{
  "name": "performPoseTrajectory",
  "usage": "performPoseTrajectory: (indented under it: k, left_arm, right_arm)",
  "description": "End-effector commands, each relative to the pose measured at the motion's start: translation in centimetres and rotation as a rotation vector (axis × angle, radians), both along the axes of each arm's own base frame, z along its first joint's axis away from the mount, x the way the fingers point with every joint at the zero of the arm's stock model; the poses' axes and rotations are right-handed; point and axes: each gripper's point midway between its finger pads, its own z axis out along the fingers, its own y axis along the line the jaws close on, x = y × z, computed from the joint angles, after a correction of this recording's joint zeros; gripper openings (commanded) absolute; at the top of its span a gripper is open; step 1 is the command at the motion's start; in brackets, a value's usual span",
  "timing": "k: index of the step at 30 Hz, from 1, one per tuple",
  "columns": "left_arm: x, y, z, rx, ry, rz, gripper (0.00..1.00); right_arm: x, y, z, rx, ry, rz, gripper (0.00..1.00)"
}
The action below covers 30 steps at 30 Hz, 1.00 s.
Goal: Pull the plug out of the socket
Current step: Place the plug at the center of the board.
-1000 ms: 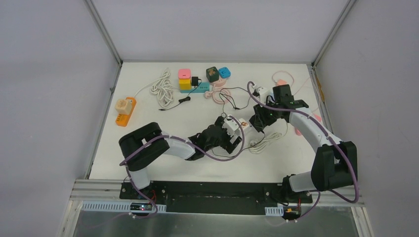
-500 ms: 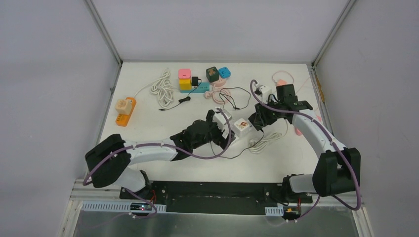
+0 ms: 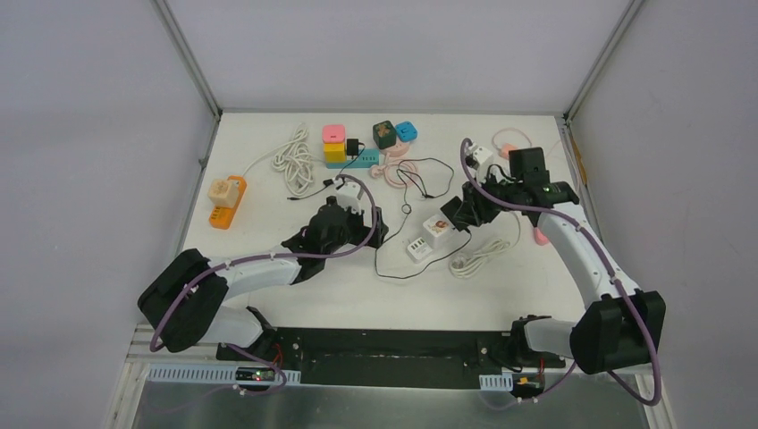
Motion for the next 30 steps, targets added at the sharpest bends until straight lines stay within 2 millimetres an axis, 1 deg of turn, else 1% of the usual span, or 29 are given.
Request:
performPoseTrajectory:
  k: [1, 3, 5, 7, 8, 9, 11, 12, 14, 19, 21, 24, 27, 30]
  left_arm:
    - [0.8, 0.9, 2.1, -0.093, -0.031, 0.077, 0.99]
    - [0.8, 0.6, 2.5, -0.117, -0.047, 0.049, 0.97]
    - [1.3, 0.2, 2.9, -0.144, -0.051, 0.031, 0.94]
    - [2.2, -0.2, 2.9, -0.175, -0.034, 0.035, 0.91]
    - [2.7, -0.5, 2.9, -0.200, -0.012, 0.025, 0.87]
    - [3.3, -0.8, 2.9, -0.228, 0.006, 0.024, 0.83]
    - [4.5, -1.4, 3.1, -0.294, 0.032, 0.023, 0.79]
    - [5.1, -1.7, 2.6, -0.315, 0.051, 0.027, 0.78]
    - [6.6, -2.5, 2.7, -0.356, 0.068, 0.040, 0.76]
    - [9.9, -4.5, 1.4, -0.402, 0.121, 0.078, 0.74]
    - [11.0, -5.4, 0.9, -0.429, 0.147, 0.085, 0.70]
    - [12.3, -6.8, 0.7, -0.485, 0.173, 0.077, 0.63]
    - [13.3, -7.7, 0.5, -0.528, 0.191, 0.076, 0.59]
    - [14.0, -8.5, -0.2, -0.542, 0.221, 0.074, 0.55]
  right_arm:
    - [-1.7, 2.8, 6.0, 0.136, -0.112, 0.181, 0.00]
    - [-2.4, 3.5, 7.5, 0.168, -0.124, 0.225, 0.00]
    - [-2.5, 4.0, 9.2, 0.200, -0.136, 0.240, 0.00]
    - [-2.4, 4.4, 11.1, 0.224, -0.156, 0.246, 0.00]
    - [-2.3, 4.5, 11.9, 0.231, -0.162, 0.246, 0.00]
    - [-2.1, 4.6, 12.5, 0.238, -0.167, 0.244, 0.00]
    - [-1.7, 4.7, 13.5, 0.246, -0.180, 0.237, 0.00]
    - [-1.6, 4.7, 13.8, 0.249, -0.185, 0.233, 0.00]
    - [-1.3, 4.7, 13.9, 0.248, -0.185, 0.224, 0.00]
    - [-1.1, 4.7, 12.7, 0.251, -0.171, 0.206, 0.00]
    - [-1.1, 4.6, 12.3, 0.251, -0.168, 0.200, 0.00]
    - [-1.2, 4.5, 12.0, 0.255, -0.163, 0.192, 0.00]
    - [-1.1, 4.5, 11.7, 0.261, -0.156, 0.189, 0.00]
    - [-1.1, 4.5, 11.4, 0.264, -0.148, 0.187, 0.00]
